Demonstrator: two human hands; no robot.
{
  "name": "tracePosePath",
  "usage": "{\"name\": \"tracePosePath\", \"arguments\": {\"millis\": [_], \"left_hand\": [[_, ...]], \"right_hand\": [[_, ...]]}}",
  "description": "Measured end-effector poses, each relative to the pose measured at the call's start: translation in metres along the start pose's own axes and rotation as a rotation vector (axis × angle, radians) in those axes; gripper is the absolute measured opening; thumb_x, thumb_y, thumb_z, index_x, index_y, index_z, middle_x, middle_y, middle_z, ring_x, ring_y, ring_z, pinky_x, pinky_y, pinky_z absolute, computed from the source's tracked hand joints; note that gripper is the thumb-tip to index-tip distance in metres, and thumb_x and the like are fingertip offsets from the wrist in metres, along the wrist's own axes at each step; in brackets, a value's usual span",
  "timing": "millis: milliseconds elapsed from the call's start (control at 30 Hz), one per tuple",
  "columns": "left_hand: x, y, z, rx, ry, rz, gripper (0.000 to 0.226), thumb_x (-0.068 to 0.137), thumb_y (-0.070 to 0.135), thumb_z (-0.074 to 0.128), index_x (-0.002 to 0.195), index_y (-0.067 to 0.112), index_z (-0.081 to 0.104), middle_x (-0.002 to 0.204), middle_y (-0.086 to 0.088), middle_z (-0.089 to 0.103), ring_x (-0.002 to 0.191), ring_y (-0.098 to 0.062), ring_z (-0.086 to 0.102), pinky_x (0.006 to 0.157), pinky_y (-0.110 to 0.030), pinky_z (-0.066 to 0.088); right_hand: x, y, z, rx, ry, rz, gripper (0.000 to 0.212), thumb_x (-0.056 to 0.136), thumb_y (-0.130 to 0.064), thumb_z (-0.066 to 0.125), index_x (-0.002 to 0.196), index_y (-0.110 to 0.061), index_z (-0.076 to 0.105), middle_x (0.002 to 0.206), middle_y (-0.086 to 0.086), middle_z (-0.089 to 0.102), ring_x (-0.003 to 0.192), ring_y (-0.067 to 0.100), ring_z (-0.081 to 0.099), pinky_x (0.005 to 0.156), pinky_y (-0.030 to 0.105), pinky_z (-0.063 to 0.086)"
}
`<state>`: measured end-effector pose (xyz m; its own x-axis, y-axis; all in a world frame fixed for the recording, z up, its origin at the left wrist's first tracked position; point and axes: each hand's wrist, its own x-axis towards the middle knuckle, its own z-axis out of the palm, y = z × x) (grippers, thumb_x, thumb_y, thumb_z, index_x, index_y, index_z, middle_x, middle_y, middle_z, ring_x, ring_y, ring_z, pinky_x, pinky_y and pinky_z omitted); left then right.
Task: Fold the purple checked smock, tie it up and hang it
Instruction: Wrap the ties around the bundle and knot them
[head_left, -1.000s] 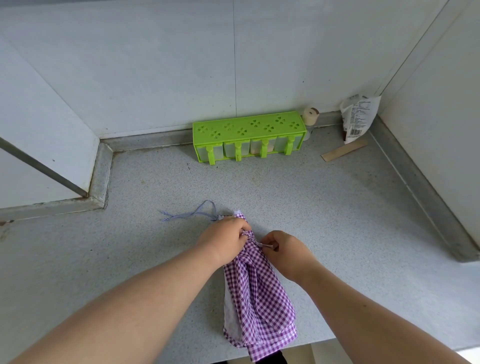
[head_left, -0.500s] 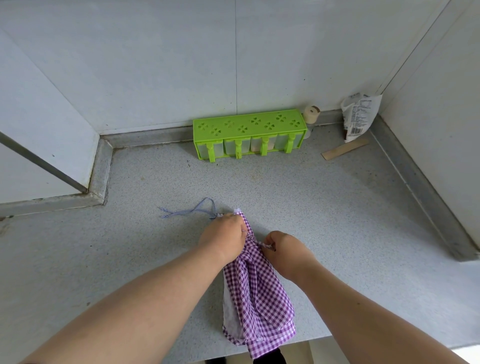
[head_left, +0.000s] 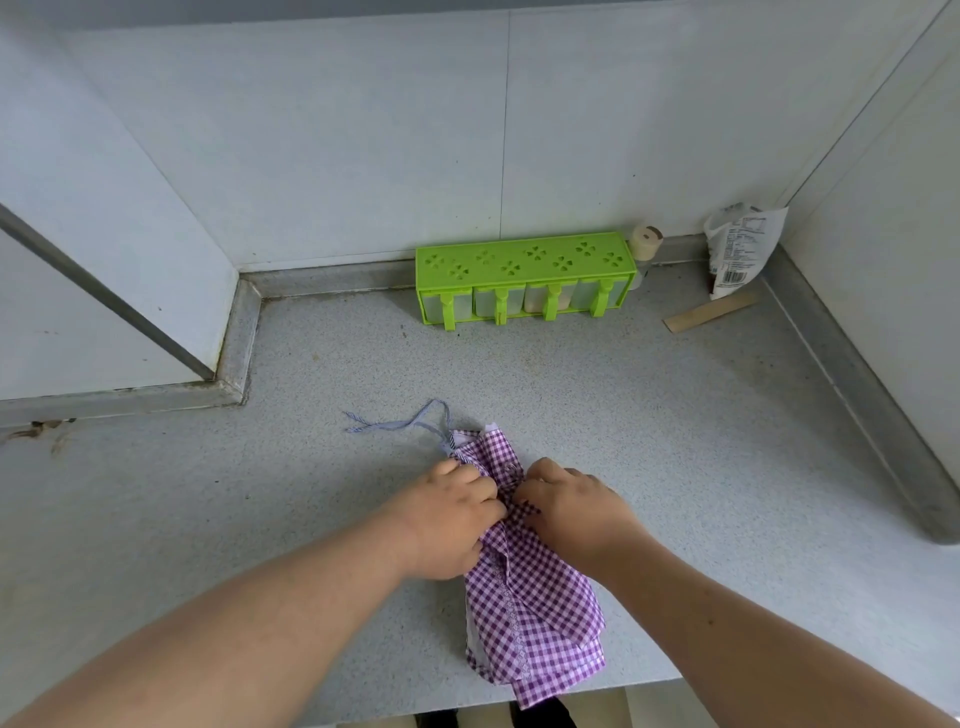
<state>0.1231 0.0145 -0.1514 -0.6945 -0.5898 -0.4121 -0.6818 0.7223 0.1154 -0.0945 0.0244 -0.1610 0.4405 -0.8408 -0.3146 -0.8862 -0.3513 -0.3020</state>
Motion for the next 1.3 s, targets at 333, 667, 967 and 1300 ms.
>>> {"name": "tracePosePath", "arguments": {"millis": [333,667,967,1300], "left_hand": [[-0.004,0.013,0.01,-0.465,0.098,-0.367,0.039,0.104,0.034,0.046,0.141,0.023,0.056,0.13,0.005,0.064,0.121,-0.015,0.057,0.111,-0.036,0.045],[0.011,-0.006,0.019,-1.199,0.13,-0.898,0.025,0.1,0.034,0.056,0.086,0.014,0.059,0.079,-0.004,0.063,0.068,-0.017,0.055,0.066,-0.033,0.042],[0.024,-0.017,0.011,-1.829,0.299,-0.903,0.023,0.104,0.02,0.055,0.119,0.027,0.071,0.112,-0.006,0.079,0.105,-0.028,0.073,0.094,-0.049,0.062],[0.002,-0.025,-0.003,-2.036,0.258,-0.811,0.03,0.106,0.035,0.057,0.124,0.017,0.073,0.107,-0.016,0.076,0.09,-0.025,0.072,0.085,-0.039,0.055]], "right_hand": [[0.008,-0.001,0.005,0.237,0.007,0.201,0.023,0.103,-0.03,0.058,0.118,-0.035,0.075,0.114,-0.017,0.058,0.097,0.007,0.061,0.09,0.024,0.054],[0.016,-0.019,-0.004,0.084,-0.024,0.137,0.03,0.102,-0.027,0.052,0.125,-0.04,0.064,0.133,-0.011,0.05,0.12,0.02,0.052,0.111,0.042,0.042],[0.034,-0.046,-0.024,0.302,0.018,0.195,0.056,0.1,-0.053,0.049,0.151,-0.033,0.039,0.144,-0.004,0.049,0.133,0.022,0.05,0.113,0.044,0.042],[0.037,-0.053,-0.034,0.669,-0.037,0.224,0.039,0.096,-0.044,0.065,0.133,-0.037,0.054,0.107,-0.017,0.067,0.096,0.004,0.065,0.082,0.027,0.052]]}}
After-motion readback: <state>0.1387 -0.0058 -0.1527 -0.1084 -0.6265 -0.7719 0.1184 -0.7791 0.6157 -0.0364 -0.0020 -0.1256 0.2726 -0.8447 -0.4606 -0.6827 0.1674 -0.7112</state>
